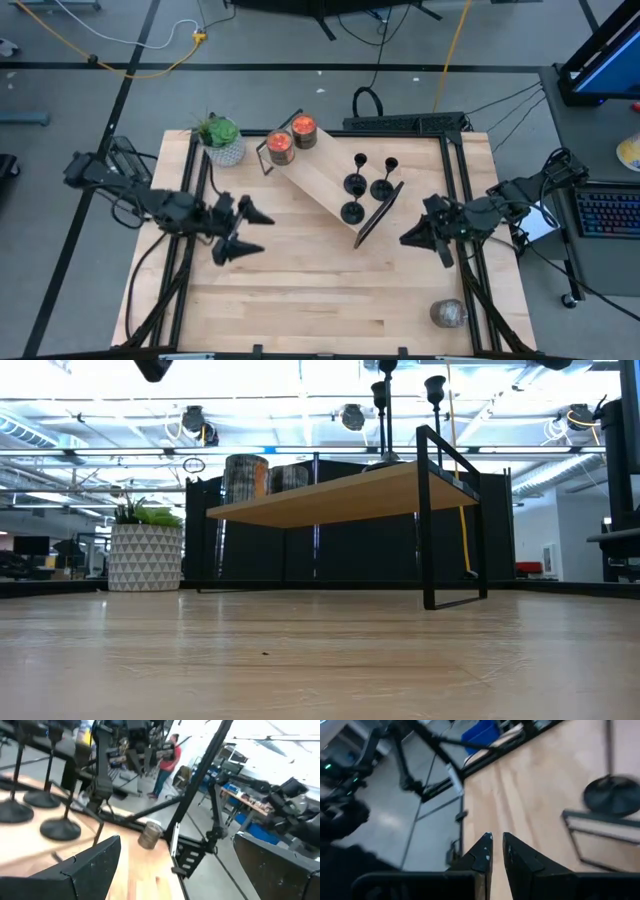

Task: Pick & Place candle stick holders
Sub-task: Put the white scented candle on the shelf

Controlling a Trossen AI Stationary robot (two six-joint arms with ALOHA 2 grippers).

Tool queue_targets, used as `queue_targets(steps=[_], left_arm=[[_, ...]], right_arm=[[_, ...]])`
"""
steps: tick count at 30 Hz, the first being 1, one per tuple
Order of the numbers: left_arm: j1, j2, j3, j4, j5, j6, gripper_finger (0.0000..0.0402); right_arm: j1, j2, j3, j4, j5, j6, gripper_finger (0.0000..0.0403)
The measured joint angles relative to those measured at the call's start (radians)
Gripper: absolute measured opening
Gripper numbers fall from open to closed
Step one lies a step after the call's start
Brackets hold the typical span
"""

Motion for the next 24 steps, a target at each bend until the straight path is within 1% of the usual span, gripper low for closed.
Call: queue_targets(steps=[2,5,7,10,14,18,21,24], left_arm=[[-0.074,0.023,0.000,0.002,-0.096,-0.014,0.0395],[-0.177,0.063,0.000,0.012,-0.279,-0.024,0.0395],[-0.233,0.096,0.000,0.046,-0.401,-0.021,0.0395],[-0.295,0.145,0.000,0.103,-0.536,-0.005,0.0395],[-0.332,0.226,0.000,0.155,-0.661,-0.031,0.0395],[-0.338,0.322,0.000,0.167,-0.745,-0.146,0.0395],[-0.338,0.391,0.000,0.167,-0.811,-0.232,0.0395],[-0.338,0.439,0.000,0.183,-0.883,-0.273,0.0395]], right_arm=[[0.000,0.000,0.000,-0.011,-0.052,0.001,0.0034],[0.000,0.000,0.000,-0.045,-0.142,-0.011,0.0034],[0.000,0.000,0.000,-0.070,-0.220,-0.023,0.0034],[0.001,0.000,0.000,-0.125,-0.335,-0.025,0.0034],[0.002,0.004,0.000,-0.181,-0.484,-0.025,0.0034],[0.003,0.019,0.000,-0.215,-0.619,-0.026,0.0023],[0.003,0.036,0.000,-0.232,-0.697,-0.033,0.0008],[0.009,0.050,0.000,-0.242,-0.755,-0.049,0.0002]])
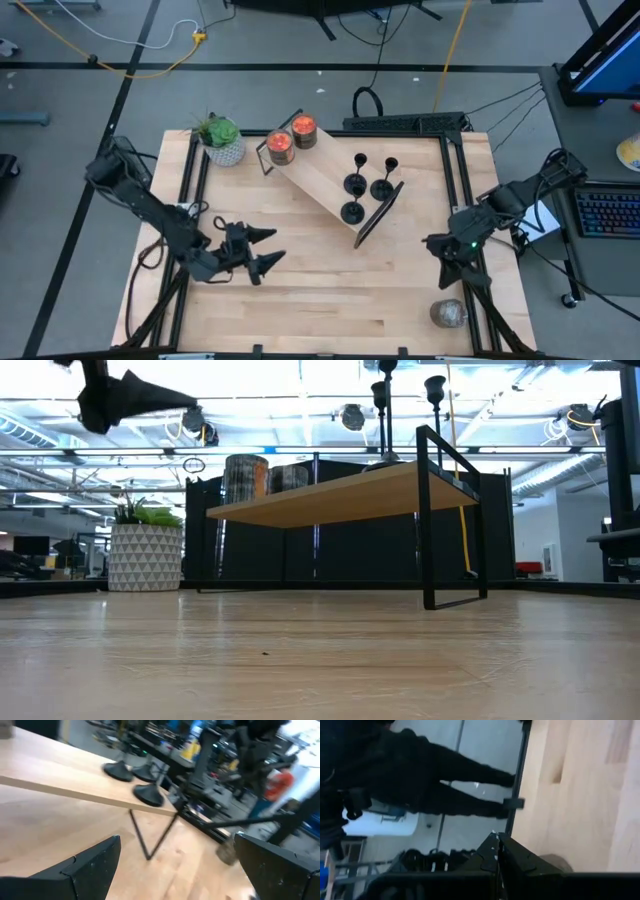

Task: Pick & Place candle stick holders
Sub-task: Put the white scented candle on the shelf

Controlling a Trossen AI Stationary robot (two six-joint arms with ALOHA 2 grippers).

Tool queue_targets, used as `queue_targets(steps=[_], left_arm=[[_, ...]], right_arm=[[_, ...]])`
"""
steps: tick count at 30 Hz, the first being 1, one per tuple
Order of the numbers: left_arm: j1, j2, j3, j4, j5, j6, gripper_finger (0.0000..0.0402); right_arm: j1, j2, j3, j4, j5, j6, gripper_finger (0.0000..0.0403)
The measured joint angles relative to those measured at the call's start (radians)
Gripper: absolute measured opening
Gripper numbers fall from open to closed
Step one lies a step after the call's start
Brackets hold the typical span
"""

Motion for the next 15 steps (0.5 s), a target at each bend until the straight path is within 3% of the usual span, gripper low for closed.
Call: queue_targets(steps=[4,11,15], left_arm=[[0.000,0.024,0.000,0.009,-0.040,-0.007,0.0395],[0.004,0.024,0.000,0.007,-0.088,0.014,0.0395],[0.004,0.024,0.000,-0.004,-0.103,0.018,0.0395]], right_arm=[[0.040,0.016,0.000,-0.056,0.002,0.026,0.0001],[0.130,0.080,0.000,-0.265,0.013,0.241,0.0000],[0.203,0.118,0.004,-0.305,0.093,0.351,0.0000]])
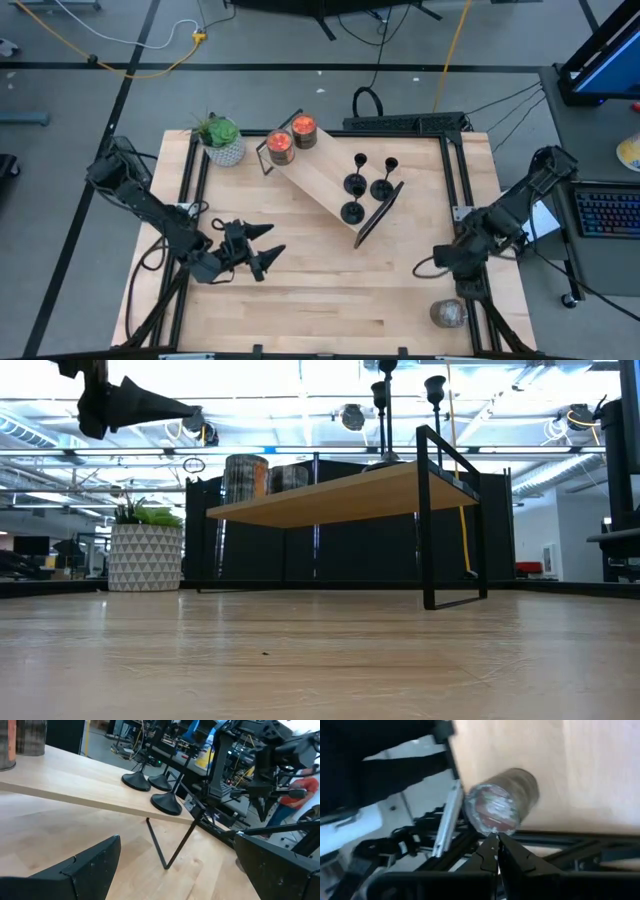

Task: Pick & Place candle stick holders
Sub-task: Put the white scented candle on the shelf

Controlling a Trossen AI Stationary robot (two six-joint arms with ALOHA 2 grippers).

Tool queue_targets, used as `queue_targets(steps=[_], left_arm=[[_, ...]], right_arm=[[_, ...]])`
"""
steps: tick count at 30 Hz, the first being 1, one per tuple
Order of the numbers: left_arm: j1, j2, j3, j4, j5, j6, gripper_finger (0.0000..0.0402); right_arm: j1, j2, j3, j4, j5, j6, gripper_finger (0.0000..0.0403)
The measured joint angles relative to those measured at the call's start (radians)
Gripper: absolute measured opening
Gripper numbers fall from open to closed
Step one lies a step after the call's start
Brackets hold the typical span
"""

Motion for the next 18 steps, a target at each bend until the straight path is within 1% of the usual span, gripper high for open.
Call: queue_targets(steps=[5,8,11,15,18], left_arm=[[0.000,0.000,0.000,-0.021,-0.001,-0.008,0.0395],[0.000,0.000,0.000,-0.021,-0.001,-0.007,0.0395],[0.000,0.000,0.000,-0.021,-0.001,-0.003,0.0395],[0.000,0.000,0.000,-0.022,0.005,0.000,0.0395],[0.000,0.000,0.000,-0.022,0.014,0.000,0.0395]], right_arm=[[0.107,0.060,0.017,0.016,0.075,0.161,0.0000],[0.168,0.101,0.017,0.034,0.069,0.277,0.0000],[0.205,0.125,0.017,0.033,0.052,0.372,0.0000],[0.230,0.131,0.017,0.034,0.043,0.406,0.0000],[0.230,0.127,0.017,0.044,0.043,0.392,0.0000]])
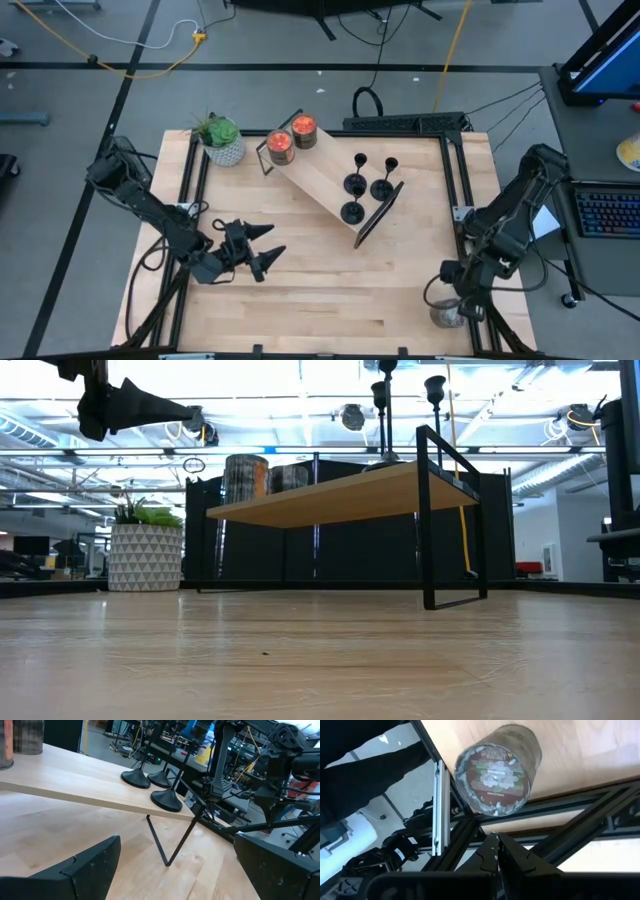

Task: Pick & Place candle stick holders
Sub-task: Put the white scented candle on the shelf

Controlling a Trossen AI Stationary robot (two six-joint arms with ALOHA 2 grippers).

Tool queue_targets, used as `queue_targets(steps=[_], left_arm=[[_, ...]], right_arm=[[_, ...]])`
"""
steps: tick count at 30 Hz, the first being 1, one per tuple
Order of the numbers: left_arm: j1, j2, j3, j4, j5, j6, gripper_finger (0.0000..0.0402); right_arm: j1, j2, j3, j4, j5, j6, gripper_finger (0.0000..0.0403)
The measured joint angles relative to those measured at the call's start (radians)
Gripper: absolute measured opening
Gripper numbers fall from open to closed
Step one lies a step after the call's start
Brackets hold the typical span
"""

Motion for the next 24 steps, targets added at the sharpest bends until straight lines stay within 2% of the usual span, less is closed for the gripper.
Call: queue_targets(steps=[8,12,15,24], left_arm=[[-0.006,0.000,0.000,0.000,0.000,0.000,0.0395],[-0.006,0.000,0.000,0.000,0.001,-0.002,0.0395],[-0.006,0.000,0.000,0.000,0.001,-0.002,0.0395],[-0.006,0.000,0.000,0.000,0.001,-0.002,0.0395]], right_arm=[[0.000,-0.001,0.000,-0.001,0.007,-0.013,0.0000],[0.000,-0.001,0.000,0.000,0.074,0.025,0.0007],[-0.001,-0.001,0.000,0.000,0.111,0.070,0.0022],[0.000,-0.001,0.000,0.003,0.113,0.066,0.0098]])
